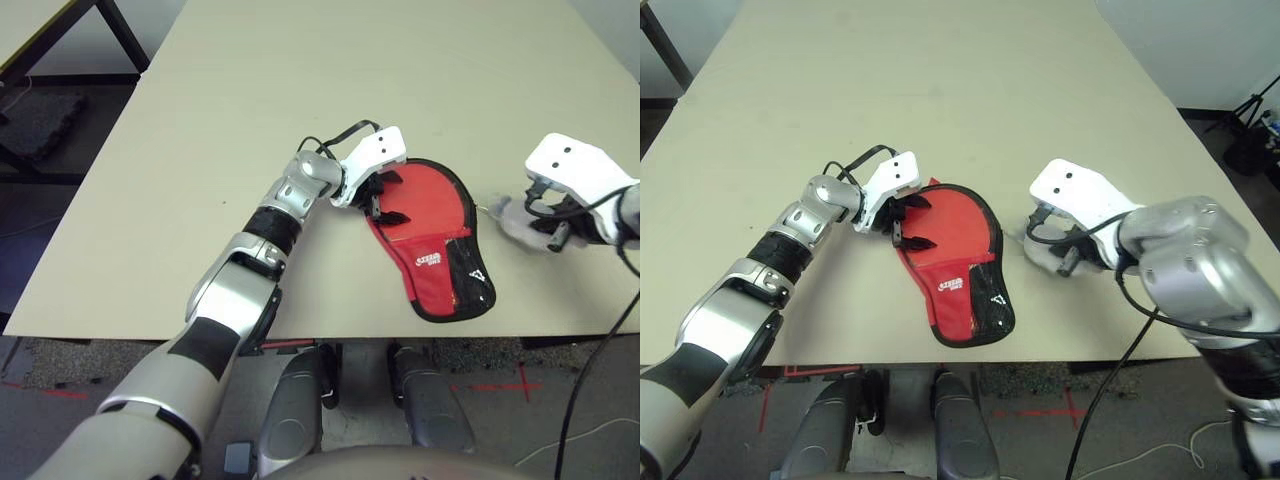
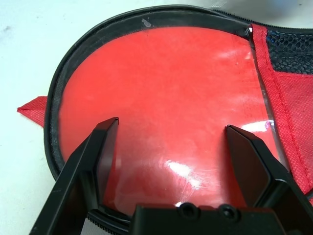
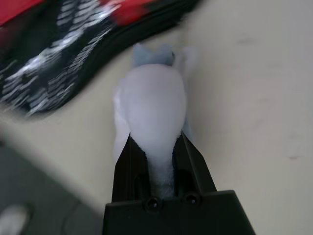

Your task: Store the ping-pong paddle in its case and zip it.

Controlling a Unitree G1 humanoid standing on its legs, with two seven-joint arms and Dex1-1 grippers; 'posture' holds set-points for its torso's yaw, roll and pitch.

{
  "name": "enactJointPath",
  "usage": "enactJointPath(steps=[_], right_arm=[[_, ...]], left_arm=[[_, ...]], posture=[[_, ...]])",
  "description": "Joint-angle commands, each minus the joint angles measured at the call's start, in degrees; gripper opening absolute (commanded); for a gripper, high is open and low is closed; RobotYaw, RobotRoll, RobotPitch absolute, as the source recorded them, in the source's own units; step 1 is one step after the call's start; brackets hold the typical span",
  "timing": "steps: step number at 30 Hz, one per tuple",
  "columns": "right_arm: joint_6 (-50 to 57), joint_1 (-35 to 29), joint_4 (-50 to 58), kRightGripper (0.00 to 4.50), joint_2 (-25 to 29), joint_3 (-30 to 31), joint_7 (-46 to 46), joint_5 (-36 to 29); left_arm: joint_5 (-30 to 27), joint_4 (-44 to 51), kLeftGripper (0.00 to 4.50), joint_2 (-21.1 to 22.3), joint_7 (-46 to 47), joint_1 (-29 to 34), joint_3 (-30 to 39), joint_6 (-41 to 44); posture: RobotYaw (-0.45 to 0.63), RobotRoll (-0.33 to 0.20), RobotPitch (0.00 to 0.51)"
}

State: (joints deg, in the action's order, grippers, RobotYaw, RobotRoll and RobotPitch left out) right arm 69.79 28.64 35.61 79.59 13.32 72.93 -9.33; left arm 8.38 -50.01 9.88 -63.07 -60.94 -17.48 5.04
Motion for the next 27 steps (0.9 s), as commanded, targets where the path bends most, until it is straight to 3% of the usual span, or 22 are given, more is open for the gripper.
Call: enactJointPath(steps=[1,4,9,16,27], right_arm=[[-0.1,-3.1,3.3,0.33,5.6,-1.5,4.5,-5.7],[-3.3,-6.7,3.7,0.33,10.4,-2.7,5.7,-7.3],[-6.3,-11.1,2.8,0.33,13.5,-4.6,4.8,-8.6],[-8.9,-21.2,3.6,0.33,24.7,-8.1,8.2,-12.5],[-5.5,-27.7,10.0,0.33,24.4,-15.6,8.4,-19.4]], left_arm=[[2.8,-3.1,4.5,0.3,0.1,2.3,-3.0,0.9],[2.7,-3.2,4.5,0.2,0.1,2.3,-2.9,0.9],[2.7,-3.3,4.5,0.2,0.0,2.3,-2.9,0.8],[2.8,-3.8,4.5,0.2,0.0,2.2,-2.8,0.6],[2.8,-4.5,4.5,-0.1,0.2,1.7,-2.6,0.3]], posture=[[-0.17,0.0,0.225],[-0.17,0.0,0.228],[-0.17,0.0,0.229],[-0.17,0.0,0.232],[-0.18,0.0,0.233]])
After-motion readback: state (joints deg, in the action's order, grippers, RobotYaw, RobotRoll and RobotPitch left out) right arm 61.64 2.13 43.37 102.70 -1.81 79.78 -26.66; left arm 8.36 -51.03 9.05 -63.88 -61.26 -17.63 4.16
